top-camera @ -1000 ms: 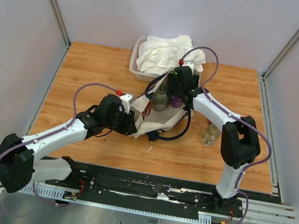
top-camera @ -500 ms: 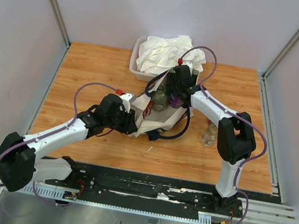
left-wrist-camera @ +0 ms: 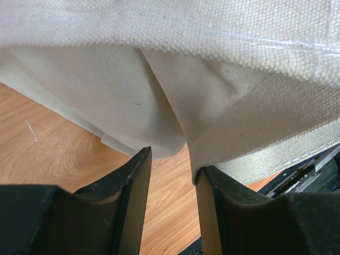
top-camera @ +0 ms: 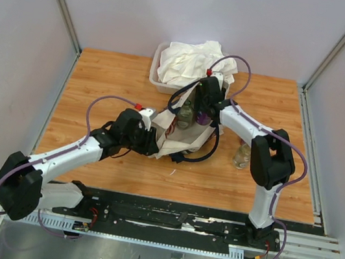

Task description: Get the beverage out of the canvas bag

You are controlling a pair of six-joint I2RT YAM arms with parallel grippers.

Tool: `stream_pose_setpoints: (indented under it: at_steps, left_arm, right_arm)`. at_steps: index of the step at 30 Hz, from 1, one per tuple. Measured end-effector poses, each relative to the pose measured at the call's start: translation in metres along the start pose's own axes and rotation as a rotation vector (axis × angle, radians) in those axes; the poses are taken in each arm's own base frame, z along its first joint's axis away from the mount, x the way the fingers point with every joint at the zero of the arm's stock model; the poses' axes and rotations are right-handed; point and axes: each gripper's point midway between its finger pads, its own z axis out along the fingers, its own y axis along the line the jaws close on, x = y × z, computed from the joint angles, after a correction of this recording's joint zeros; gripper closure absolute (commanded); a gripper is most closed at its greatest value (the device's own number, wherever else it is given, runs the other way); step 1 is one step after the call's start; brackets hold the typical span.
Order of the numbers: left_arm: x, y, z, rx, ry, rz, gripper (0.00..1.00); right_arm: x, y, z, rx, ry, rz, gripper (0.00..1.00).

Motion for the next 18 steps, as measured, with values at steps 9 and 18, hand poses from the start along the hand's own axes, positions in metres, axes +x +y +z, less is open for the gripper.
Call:
stream_pose_setpoints:
  at_steps: [9,18]
  left_arm:
    - [0.000,0.000,0.000,-0.001,0.000,0.000,0.58]
    - [0.005,0.001,-0.001,-0.005,0.018,-0.007,0.58]
  right_arm:
    - [-0.002,0.000,0.000,-0.005,-0.009,-0.013,0.99]
    - [-0.009,-0.004,-0.037,-0.078,-0.008,-0.120,0.99]
